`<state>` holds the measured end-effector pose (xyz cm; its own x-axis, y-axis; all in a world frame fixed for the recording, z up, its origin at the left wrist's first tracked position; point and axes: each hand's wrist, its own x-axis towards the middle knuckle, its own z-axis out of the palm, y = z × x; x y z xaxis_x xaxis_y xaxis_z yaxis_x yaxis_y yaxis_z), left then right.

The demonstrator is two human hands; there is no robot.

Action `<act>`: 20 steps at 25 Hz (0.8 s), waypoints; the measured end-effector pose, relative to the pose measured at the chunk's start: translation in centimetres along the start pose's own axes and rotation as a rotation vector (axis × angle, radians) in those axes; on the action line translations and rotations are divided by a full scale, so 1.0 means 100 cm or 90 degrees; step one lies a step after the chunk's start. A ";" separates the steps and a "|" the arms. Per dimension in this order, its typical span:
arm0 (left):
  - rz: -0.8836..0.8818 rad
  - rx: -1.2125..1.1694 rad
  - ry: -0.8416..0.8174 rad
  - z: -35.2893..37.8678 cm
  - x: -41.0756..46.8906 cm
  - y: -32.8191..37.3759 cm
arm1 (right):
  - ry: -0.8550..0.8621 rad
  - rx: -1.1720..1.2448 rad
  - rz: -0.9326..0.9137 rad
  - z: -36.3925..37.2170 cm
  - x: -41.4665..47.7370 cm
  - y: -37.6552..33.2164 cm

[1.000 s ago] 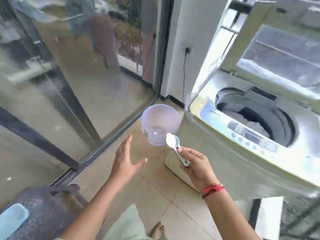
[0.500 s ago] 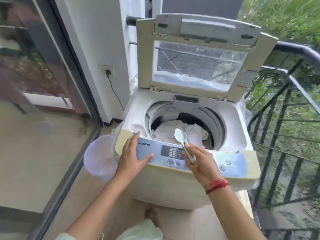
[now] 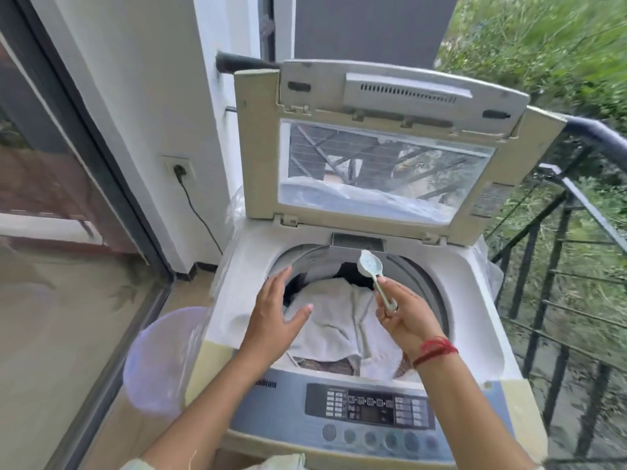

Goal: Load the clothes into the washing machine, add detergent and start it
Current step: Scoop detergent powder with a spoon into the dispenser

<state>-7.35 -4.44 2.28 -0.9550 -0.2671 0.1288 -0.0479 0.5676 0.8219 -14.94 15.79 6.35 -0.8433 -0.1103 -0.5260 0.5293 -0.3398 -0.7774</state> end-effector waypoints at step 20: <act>0.169 0.320 -0.103 0.087 0.161 0.000 | 0.132 -0.251 -0.076 -0.008 0.143 -0.030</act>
<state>-25.25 -1.97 -0.48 -0.9838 0.0345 0.1759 0.1041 0.9088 0.4040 -28.52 15.98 0.86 -0.8855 0.1113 -0.4510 0.4581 0.0470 -0.8877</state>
